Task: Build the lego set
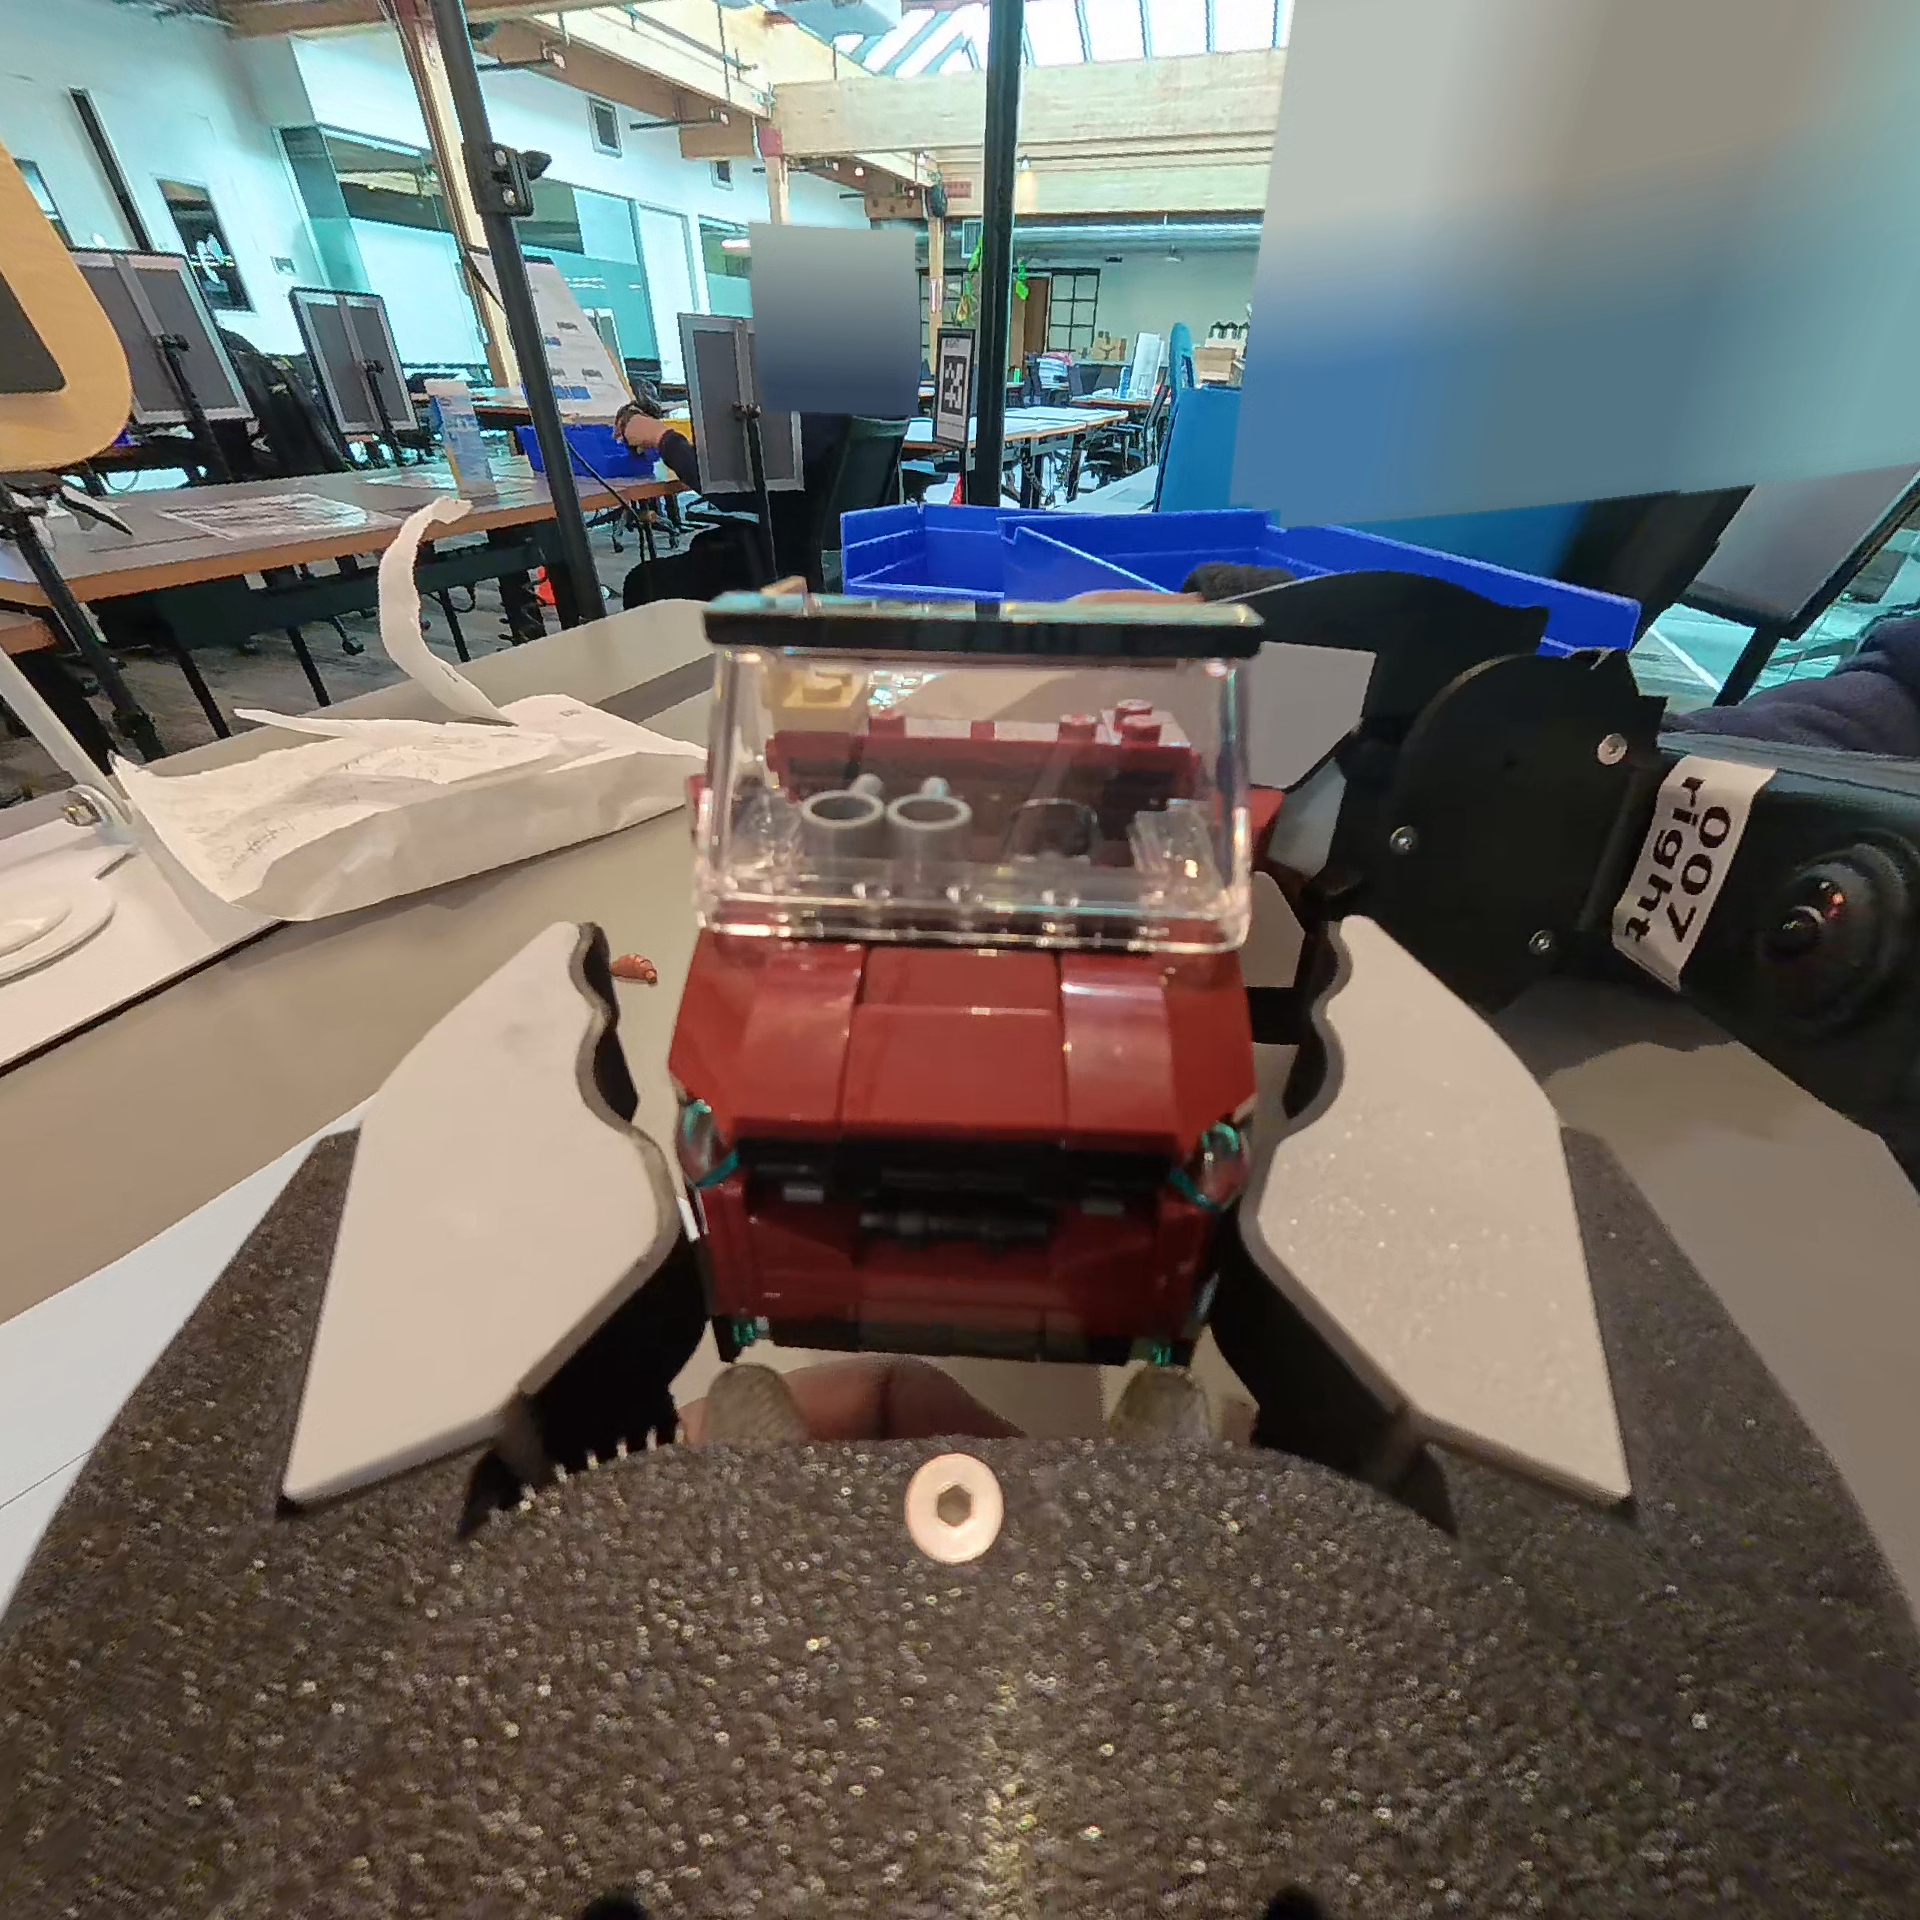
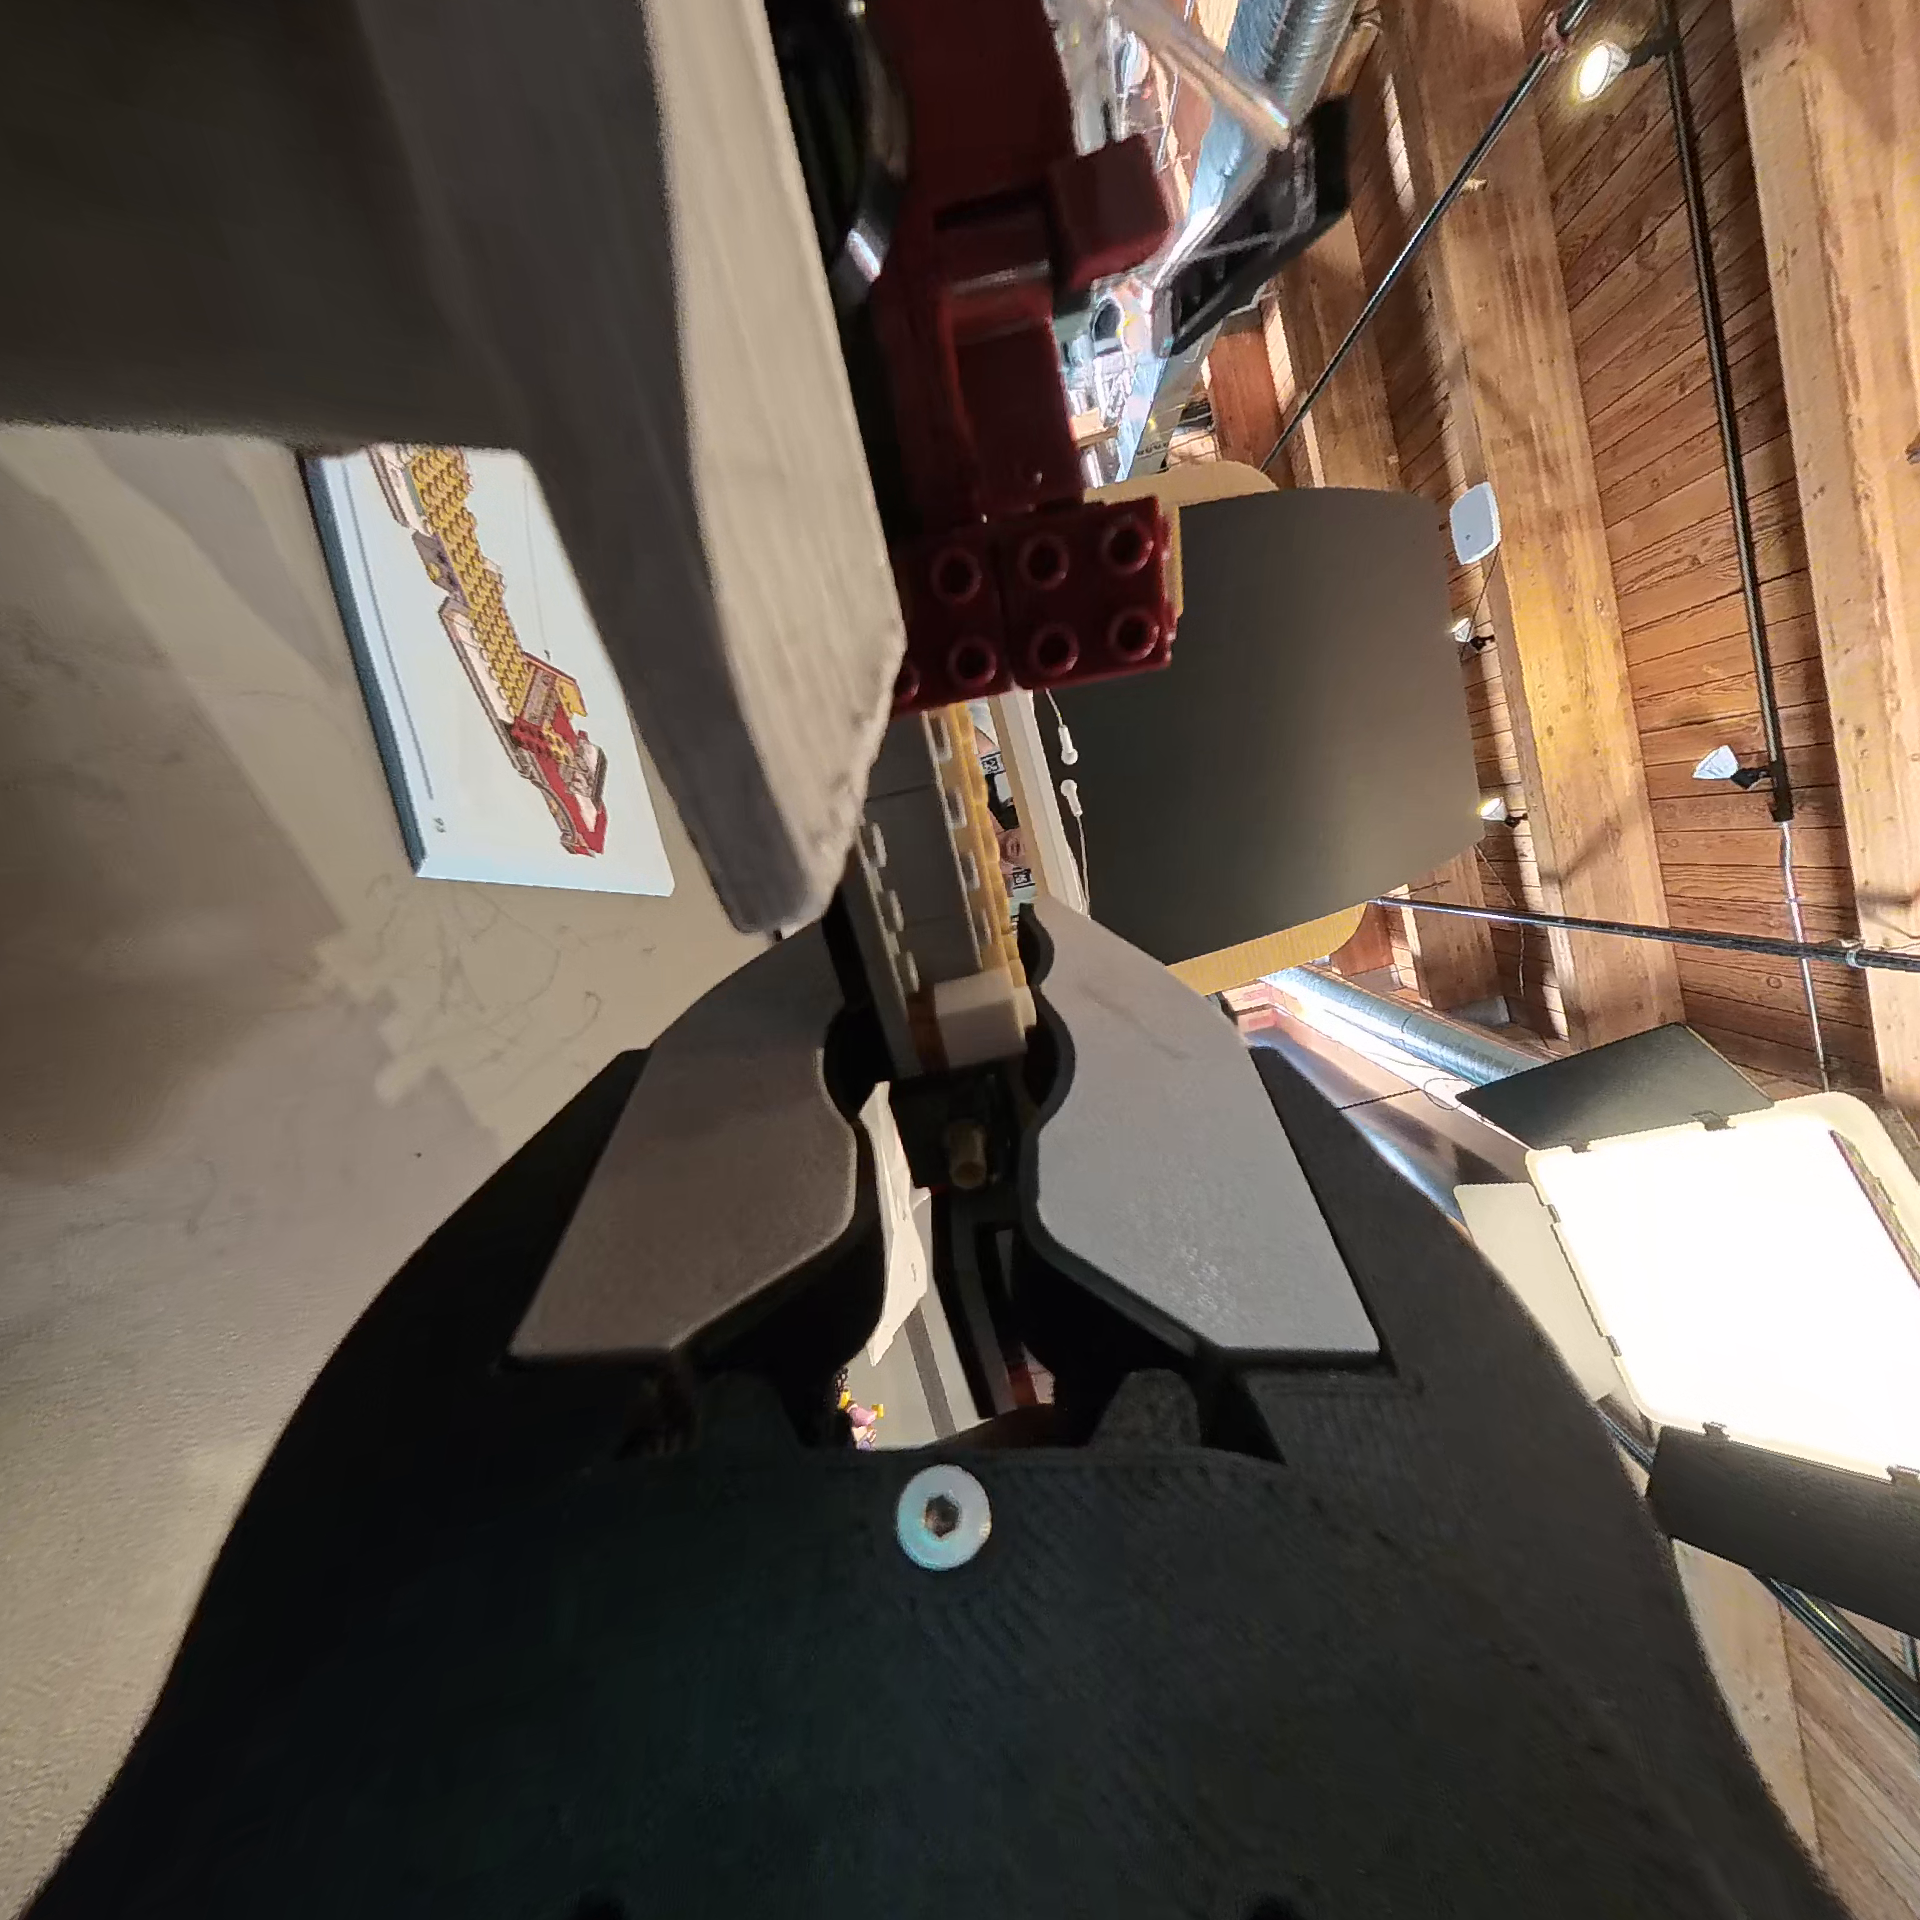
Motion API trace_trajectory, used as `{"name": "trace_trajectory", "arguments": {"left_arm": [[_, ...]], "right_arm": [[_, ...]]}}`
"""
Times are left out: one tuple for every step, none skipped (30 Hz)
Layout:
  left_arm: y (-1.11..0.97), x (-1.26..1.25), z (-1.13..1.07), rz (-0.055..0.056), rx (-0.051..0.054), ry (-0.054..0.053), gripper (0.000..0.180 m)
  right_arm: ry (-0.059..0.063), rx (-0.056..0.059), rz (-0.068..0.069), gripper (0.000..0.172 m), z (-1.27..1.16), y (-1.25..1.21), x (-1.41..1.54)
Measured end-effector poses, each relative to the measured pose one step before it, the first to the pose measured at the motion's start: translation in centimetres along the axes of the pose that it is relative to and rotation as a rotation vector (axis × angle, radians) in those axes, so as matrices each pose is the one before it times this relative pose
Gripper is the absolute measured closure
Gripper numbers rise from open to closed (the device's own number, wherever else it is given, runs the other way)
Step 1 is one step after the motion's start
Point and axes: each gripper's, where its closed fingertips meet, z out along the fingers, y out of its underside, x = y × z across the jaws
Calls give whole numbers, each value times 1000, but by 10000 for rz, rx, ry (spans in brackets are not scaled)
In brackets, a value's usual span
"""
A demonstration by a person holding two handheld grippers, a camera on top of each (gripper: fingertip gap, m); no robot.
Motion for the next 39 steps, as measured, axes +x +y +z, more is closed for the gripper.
{"name": "trace_trajectory", "arguments": {"left_arm": [[19, -1, -18, 49, -21, -13, 57], [45, -6, 3, 41, -35, -14, 57], [12, 12, -14, 36, -9, -3, 57], [-40, 18, -36, 45, 34, -2, 57], [-54, 8, -32, 21, 45, -6, 57], [-27, 5, -15, -3, 22, -4, 57], [-11, 1, 0, -5, 0, -2, 57], [-4, -2, -6, 6, 3, -3, 58], [-7, 20, 4, 15, 6, -4, 58], [-3, 14, -11, 18, 3, -5, 58], [5, 14, -8, 15, -4, -2, 58], [11, -2, -3, 13, -9, -12, 58], [-15, -13, -9, 12, 4, -19, 58], [-29, 6, 2, 9, 23, -16, 58], [-46, 3, -15, 12, 37, -12, 58], [-77, 4, -15, 11, 61, -21, 58], [-91, 15, -29, 0, 72, -20, 58], [-98, 15, -36, -9, 85, -6, 58], [-140, 15, -47, -36, 110, 11, 59], [-148, -4, -55, -82, 122, 19, 59], [-106, -23, -49, -124, 96, 22, 59], [-102, -46, -40, -122, 82, 24, 59], [-89, -26, -45, -77, 80, 26, 59], [-86, -19, -43, -37, 70, 28, 59], [7, 19, -3, -23, -7, 40, 59], [58, 54, 32, -5, -44, 63, 59], [82, 44, 25, 56, -76, 32, 59], [98, 25, 39, 114, -86, -15, 59], [45, 8, 33, 112, -32, -34, 59], [-11, 0, 11, 34, 10, -27, 59], [-1, -2, 17, -19, 1, -3, 58], [-13, -15, -7, -4, 10, -12, 58], [-57, -37, -11, -14, 51, -23, 58], [-29, -14, 2, -16, 22, -17, 58], [15, -25, 17, -12, -11, -13, 58], [15, -48, 16, -35, -12, -15, 59], [12, -62, 5, -93, -11, -17, 59], [-24, -3, -8, -180, 27, 53, 60], [-72, -14, -46, -293, 53, 85, 63]], "right_arm": [[14, 3, -3, 148, 3, -7, 31], [14, 8, -27, 148, 9, 4, 20], [14, 21, -23, 148, -15, -27, 6], [10, 17, -4, 148, -21, -36, 5], [2, 5, -5, 148, -6, -23, 2], [-8, 0, 17, 148, -4, -13, -5], [-3, 0, 2, 148, 4, 11, -13], [13, 6, -16, 148, -11, -6, 9], [17, 9, 2, 148, -11, -2, 24], [17, 7, -7, 148, -23, -16, 27], [9, 9, -14, 148, -3, -6, 23], [10, 2, -14, 148, 0, 0, 13], [20, 2, -3, 148, 6, 8, 21], [41, 7, 0, 148, 1, 4, 57], [54, 20, 15, 147, -7, -30, 81], [40, 24, 9, 147, -2, -13, 73], [32, 24, -13, 147, -14, -26, 56], [47, 26, -8, 146, -26, -32, 72], [66, 39, 8, 145, -37, -54, 107], [29, 25, -10, 143, -26, -32, 51], [1, 6, -22, 141, -9, -18, -15], [-12, 1, -9, 140, -9, -1, -49], [-32, 11, -2, 139, -7, -22, -83], [-11, 10, 2, 139, -17, -8, -32], [-12, -1, 10, 141, -13, 19, -17], [-47, 7, 44, 145, -25, 28, -17], [-65, -15, 62, 146, -13, 66, -2], [-57, -18, 89, 146, -3, 49, -7], [-32, -10, 50, 147, -7, 42, 3], [19, 12, -22, 147, -14, 9, 39], [14, 3, -18, 147, -12, 18, 17], [-13, 12, 25, 147, -11, 1, -7], [-8, 8, 16, 147, -6, 4, -6], [6, -5, -3, 147, -11, 32, 18], [2, -15, -8, 147, 1, 31, 31], [8, -27, -12, 147, -9, 49, 33], [19, -50, -8, 147, 7, 71, 49], [24, -63, 3, 147, 12, 90, 57], [26, -56, 23, 147, 17, 109, 74]]}}
